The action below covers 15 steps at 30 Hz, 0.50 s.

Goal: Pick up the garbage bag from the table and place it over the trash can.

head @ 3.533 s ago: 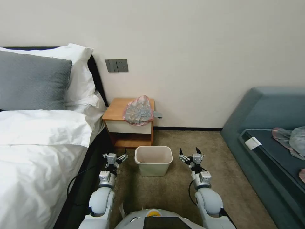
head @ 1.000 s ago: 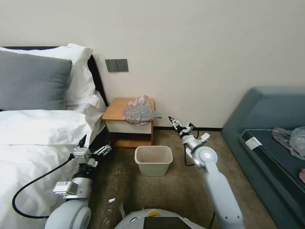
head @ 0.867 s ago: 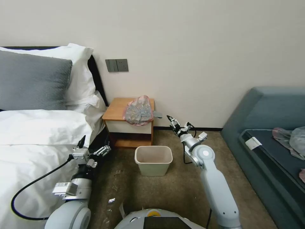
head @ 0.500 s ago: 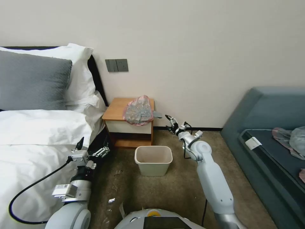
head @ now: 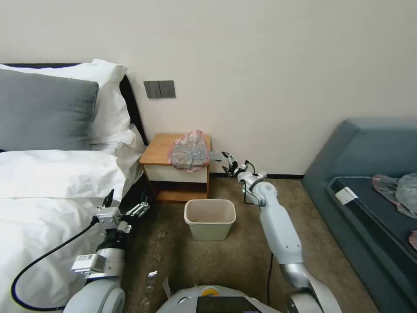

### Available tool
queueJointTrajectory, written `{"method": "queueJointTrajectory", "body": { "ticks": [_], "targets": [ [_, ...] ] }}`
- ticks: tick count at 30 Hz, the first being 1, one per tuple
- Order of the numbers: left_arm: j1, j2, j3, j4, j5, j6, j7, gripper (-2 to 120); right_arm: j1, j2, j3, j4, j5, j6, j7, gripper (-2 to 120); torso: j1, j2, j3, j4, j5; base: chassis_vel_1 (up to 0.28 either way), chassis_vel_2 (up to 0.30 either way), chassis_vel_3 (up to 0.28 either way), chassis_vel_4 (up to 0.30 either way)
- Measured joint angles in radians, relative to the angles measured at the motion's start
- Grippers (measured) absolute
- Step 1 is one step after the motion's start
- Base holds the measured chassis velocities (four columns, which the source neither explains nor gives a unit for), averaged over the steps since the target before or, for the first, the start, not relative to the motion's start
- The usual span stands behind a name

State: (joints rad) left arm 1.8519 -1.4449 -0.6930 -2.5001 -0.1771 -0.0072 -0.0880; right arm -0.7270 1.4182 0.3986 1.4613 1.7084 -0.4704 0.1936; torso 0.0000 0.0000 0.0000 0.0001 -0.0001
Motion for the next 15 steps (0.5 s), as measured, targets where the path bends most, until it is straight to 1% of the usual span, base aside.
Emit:
{"method": "queueJointTrajectory", "body": {
  "ticks": [2, 4, 7, 11, 13, 14, 15],
  "targets": [
    [0.004, -0.003, 0.000, 0.000, 0.003, -0.002, 0.000, 100, 0.012, 0.010, -0.005, -0.026, -0.013, 0.000, -0.012, 100, 0.000, 0.000, 0.000, 0.0000, 0.0001, 0.000, 0.000, 0.000, 0.000],
    [0.004, -0.003, 0.000, 0.000, 0.003, -0.002, 0.000, 100, 0.012, 0.010, -0.005, -0.026, -0.013, 0.000, -0.012, 100, 0.000, 0.000, 0.000, 0.0000, 0.0001, 0.000, 0.000, 0.000, 0.000],
    [0.014, -0.011, -0.001, 0.000, 0.009, -0.005, 0.000, 100, 0.045, 0.029, -0.020, -0.097, -0.063, 0.003, -0.051, 100, 0.000, 0.000, 0.000, -0.0001, 0.0001, 0.000, 0.000, 0.000, 0.000],
    [0.023, -0.020, -0.001, 0.000, 0.019, -0.010, 0.001, 100, 0.064, 0.040, -0.018, -0.132, -0.076, 0.007, -0.067, 100, 0.000, 0.000, 0.000, 0.0000, 0.0000, 0.000, 0.000, 0.000, 0.000],
    [0.029, -0.026, -0.001, 0.000, 0.024, -0.014, 0.001, 100, 0.071, 0.040, -0.023, -0.147, -0.083, 0.011, -0.082, 95, 0.000, 0.000, 0.000, -0.0001, 0.0001, 0.000, 0.000, 0.000, 0.000],
    [0.029, -0.026, -0.001, 0.000, 0.024, -0.014, 0.001, 100, 0.071, 0.040, -0.023, -0.147, -0.083, 0.011, -0.082, 95, 0.000, 0.000, 0.000, -0.0001, 0.0001, 0.000, 0.000, 0.000, 0.000],
    [0.031, -0.028, 0.000, 0.000, 0.026, -0.015, 0.001, 100, 0.074, 0.039, -0.027, -0.152, -0.087, 0.015, -0.093, 90, 0.000, 0.000, 0.000, -0.0001, 0.0001, 0.000, 0.000, 0.000, 0.000]
  ]
}}
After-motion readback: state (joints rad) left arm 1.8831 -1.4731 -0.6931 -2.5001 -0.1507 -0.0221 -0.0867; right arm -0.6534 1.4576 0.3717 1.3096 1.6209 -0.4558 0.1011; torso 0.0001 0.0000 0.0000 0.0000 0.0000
